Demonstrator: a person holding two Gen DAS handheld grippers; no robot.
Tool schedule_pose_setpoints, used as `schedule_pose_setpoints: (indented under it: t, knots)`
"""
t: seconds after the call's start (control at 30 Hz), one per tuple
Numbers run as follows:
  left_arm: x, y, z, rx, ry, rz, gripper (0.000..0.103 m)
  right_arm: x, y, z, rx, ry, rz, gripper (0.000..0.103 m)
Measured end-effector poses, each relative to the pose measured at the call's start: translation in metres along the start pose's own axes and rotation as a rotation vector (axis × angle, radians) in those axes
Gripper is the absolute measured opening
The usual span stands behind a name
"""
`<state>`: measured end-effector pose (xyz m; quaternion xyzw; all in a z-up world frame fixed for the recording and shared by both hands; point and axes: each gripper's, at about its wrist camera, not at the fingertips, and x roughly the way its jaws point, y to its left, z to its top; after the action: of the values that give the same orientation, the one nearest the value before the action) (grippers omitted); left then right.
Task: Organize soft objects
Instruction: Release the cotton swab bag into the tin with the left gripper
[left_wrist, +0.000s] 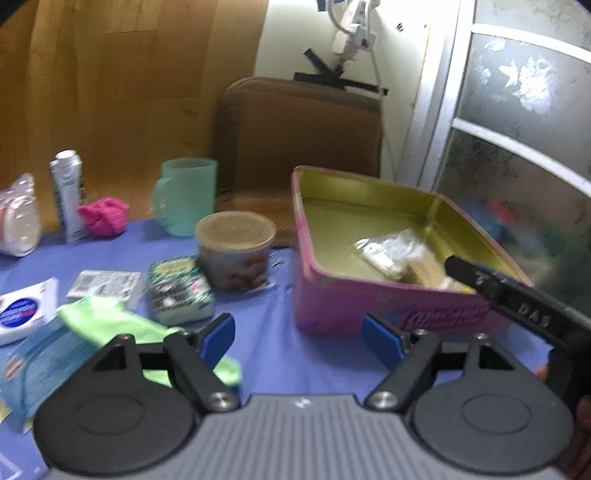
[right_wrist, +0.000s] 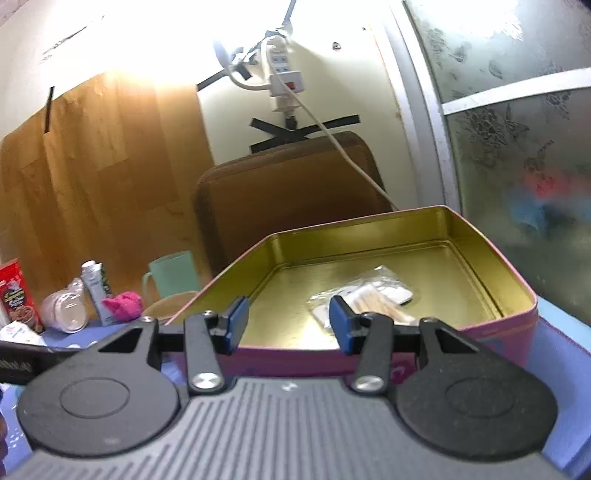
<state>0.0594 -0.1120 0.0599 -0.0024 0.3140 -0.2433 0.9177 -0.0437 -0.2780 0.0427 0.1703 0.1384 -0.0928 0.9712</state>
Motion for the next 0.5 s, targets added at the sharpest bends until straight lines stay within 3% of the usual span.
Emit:
schedule_pose_setpoints:
  t: [0.17,0.5]
  knots:
    - [-0.004,0.007,-0.012,-0.008,0.040,0.078,0.078,-0.009,0.013,-0.009,-0.001,0.008,0.003,0.059]
    - [-0.013,0.023,-0.029,-0.011,0.063,0.163,0.081,-0.004,0.025,-0.025,0.024,0.110,0.033,0.060]
